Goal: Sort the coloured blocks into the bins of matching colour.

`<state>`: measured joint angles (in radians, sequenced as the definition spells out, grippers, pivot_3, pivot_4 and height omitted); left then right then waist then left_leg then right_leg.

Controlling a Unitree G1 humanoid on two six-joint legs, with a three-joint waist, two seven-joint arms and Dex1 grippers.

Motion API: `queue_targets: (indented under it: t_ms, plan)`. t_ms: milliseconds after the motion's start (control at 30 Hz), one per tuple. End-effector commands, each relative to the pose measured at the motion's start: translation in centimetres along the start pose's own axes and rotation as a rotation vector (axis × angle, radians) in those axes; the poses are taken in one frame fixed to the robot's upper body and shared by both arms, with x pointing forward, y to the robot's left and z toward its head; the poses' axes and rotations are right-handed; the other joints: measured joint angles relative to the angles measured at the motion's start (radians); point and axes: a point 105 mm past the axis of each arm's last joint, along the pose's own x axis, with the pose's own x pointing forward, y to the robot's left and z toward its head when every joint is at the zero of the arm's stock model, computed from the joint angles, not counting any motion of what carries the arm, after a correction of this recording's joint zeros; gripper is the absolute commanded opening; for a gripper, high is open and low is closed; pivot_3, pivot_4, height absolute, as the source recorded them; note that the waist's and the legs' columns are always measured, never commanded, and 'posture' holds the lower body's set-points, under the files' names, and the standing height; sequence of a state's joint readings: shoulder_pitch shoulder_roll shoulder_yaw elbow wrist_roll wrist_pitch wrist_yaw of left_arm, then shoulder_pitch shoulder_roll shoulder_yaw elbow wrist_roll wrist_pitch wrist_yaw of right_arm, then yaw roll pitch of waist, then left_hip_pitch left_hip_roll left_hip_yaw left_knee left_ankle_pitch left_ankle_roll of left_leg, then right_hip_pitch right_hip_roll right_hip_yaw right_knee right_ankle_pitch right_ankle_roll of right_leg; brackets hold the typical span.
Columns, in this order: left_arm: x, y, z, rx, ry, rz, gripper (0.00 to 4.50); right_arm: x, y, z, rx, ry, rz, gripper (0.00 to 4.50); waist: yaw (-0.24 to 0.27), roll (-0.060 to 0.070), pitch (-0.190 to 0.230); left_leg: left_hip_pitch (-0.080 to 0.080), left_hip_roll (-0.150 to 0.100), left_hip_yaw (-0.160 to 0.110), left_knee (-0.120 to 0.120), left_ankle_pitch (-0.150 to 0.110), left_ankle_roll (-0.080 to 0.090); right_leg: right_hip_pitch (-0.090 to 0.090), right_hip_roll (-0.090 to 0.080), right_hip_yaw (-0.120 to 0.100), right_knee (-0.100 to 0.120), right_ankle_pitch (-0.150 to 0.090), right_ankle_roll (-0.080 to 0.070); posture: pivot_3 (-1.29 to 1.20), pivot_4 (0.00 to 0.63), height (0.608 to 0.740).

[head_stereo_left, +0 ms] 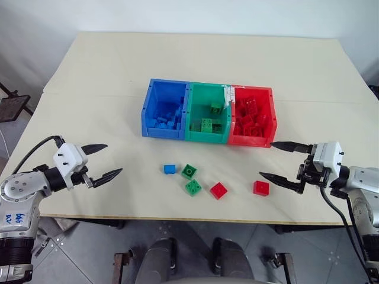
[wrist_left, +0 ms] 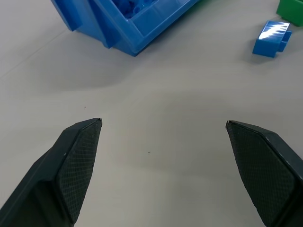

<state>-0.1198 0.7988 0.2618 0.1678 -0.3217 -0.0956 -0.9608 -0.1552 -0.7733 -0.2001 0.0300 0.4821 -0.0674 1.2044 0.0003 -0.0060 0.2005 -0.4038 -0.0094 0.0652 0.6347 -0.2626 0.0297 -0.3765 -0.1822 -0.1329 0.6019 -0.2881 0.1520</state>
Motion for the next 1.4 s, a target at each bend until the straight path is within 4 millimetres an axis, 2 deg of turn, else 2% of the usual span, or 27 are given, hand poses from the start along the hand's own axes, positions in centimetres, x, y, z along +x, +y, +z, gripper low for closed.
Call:
queue_targets:
  t_ms: [33, 100, 200, 267, 367, 467, 567, 633, 700, 867, 967, 1033, 1133, 1233, 1400]
  plan:
    - [0.4, 0.0, 1.2, 0.004, -0.044, -0.016, 4.45, -0.2, -0.4, 0.8, -0.031, -0.026, -0.03, 4.5, 0.0, 0.0, 0.0, 0.0, 0.0, 0.0, 0.0, 0.0, 0.0, 0.0, 0.0, 0.0, 0.0, 0.0, 0.0, 0.0, 0.15, 0.74]
    - [1.2, -0.5, 1.7, -0.023, -0.062, -0.046, 4.45, -0.6, -0.7, 1.0, -0.022, -0.032, -0.07, 4.5, 0.001, 0.0, 0.0, 0.0, 0.0, 0.0, 0.0, 0.0, 0.0, 0.0, 0.0, 0.0, 0.0, 0.0, 0.0, 0.0, 0.15, 0.74]
    - [3.4, -3.3, 3.4, 0.002, -0.115, -0.206, 4.45, -3.0, -0.6, 0.7, -0.024, 0.002, -0.13, 4.5, 0.017, 0.0, 0.0, -0.001, 0.0, 0.0, 0.001, 0.0, 0.0, 0.0, 0.0, 0.0, 0.0, 0.0, 0.0, 0.0, 0.15, 0.74]
    - [4.4, -4.3, 4.3, -0.012, -0.152, -0.256, 4.45, -4.0, -0.3, 0.5, -0.026, 0.022, -0.146, 4.5, 0.026, 0.0, 0.0, -0.001, 0.0, 0.0, 0.002, 0.0, 0.001, 0.0, 0.0, 0.0, 0.0, 0.0, 0.001, 0.0, 0.15, 0.74]
    - [6.4, -6.4, 5.7, -0.051, -0.22, -0.332, 4.45, -5.8, 0.6, -0.5, -0.017, 0.077, -0.175, 4.5, 0.027, 0.0, 0.0, -0.001, 0.0, 0.001, 0.003, -0.001, 0.001, 0.001, 0.0, 0.0, 0.0, 0.0, 0.001, 0.0, 0.15, 0.74]
    - [8.0, -10.4, 6.2, 0.026, -0.225, -0.537, 4.45, -9.0, 2.1, -2.6, 0.0, 0.193, -0.19, 4.5, 0.027, 0.0, 0.0, 0.0, 0.001, 0.002, 0.004, -0.001, 0.0, 0.001, 0.001, 0.001, 0.0, 0.0, 0.001, 0.0, 0.15, 0.74]
    - [8.9, -11.6, 7.1, 0.042, -0.271, -0.573, 4.45, -10.1, 2.9, -3.4, -0.009, 0.23, -0.168, 4.5, 0.023, 0.0, 0.0, -0.001, 0.001, 0.004, 0.004, -0.001, 0.001, 0.002, 0.002, 0.001, -0.002, 0.0, 0.001, 0.0, 0.15, 0.74]
    - [9.0, -12.3, 7.4, 0.048, -0.289, -0.603, 4.45, -9.7, 3.5, -3.6, 0.006, 0.239, -0.127, 4.5, 0.017, 0.0, 0.0, 0.0, 0.003, 0.004, 0.004, -0.001, 0.001, 0.001, 0.003, 0.002, -0.002, 0.001, -0.001, 0.0, 0.15, 0.74]
    - [9.1, -12.6, 7.4, 0.053, -0.288, -0.616, 4.45, -8.3, 3.6, -3.3, 0.029, 0.208, -0.097, 4.5, 0.01, 0.0, 0.0, 0.0, 0.005, 0.005, 0.008, -0.001, 0.0, 0.001, 0.004, 0.002, -0.002, 0.002, -0.002, 0.0, 0.15, 0.74]
    - [8.6, -11.5, 6.8, 0.043, -0.28, -0.547, 4.45, -4.4, 3.7, -2.7, 0.044, 0.193, 0.034, 4.5, 0.003, 0.001, 0.0, 0.0, 0.007, 0.004, 0.012, -0.003, -0.003, 0.001, 0.004, 0.002, -0.002, 0.002, -0.005, 0.0, 0.15, 0.74]
    - [8.2, -10.8, 6.2, 0.03, -0.267, -0.513, 4.45, -3.5, 3.9, -3.0, 0.066, 0.236, 0.094, 4.5, 0.01, 0.001, 0.0, -0.001, 0.006, 0.004, 0.013, -0.004, -0.003, 0.001, 0.003, 0.002, -0.002, 0.002, -0.005, 0.0, 0.15, 0.74]
    - [7.1, -9.8, 5.1, 0.01, -0.234, -0.456, 4.45, -2.3, 3.8, -3.8, 0.092, 0.335, 0.162, 4.5, 0.015, 0.001, 0.0, -0.001, 0.006, 0.004, 0.015, -0.004, 0.0, 0.001, 0.003, 0.002, -0.001, 0.002, -0.005, 0.0, 0.15, 0.74]
    - [6.1, -9.4, 4.3, 0.015, -0.2, -0.428, 4.45, -1.5, 2.9, -4.3, 0.081, 0.39, 0.173, 4.5, 0.014, 0.001, 0.0, -0.001, 0.007, 0.004, 0.015, -0.005, 0.001, 0.0, 0.003, 0.002, -0.001, 0.002, -0.005, 0.0, 0.15, 0.74]
    - [5.6, -9.5, 4.4, 0.022, -0.201, -0.413, 4.5, -1.2, 2.5, -4.6, 0.067, 0.411, 0.184, 3.91, 0.025, 0.001, 0.0, -0.001, 0.007, 0.004, 0.014, -0.006, 0.001, 0.0, 0.003, 0.001, -0.002, 0.002, -0.005, 0.0, 0.15, 0.74]
    - [5.4, -9.7, 4.9, 0.018, -0.223, -0.401, 4.5, -0.7, 2.2, -4.9, 0.056, 0.405, 0.19, 2.22, 0.028, 0.001, 0.0, -0.003, 0.006, 0.004, 0.015, -0.007, 0.002, 0.0, 0.002, 0.001, -0.004, 0.002, -0.004, 0.0, 0.15, 0.74]
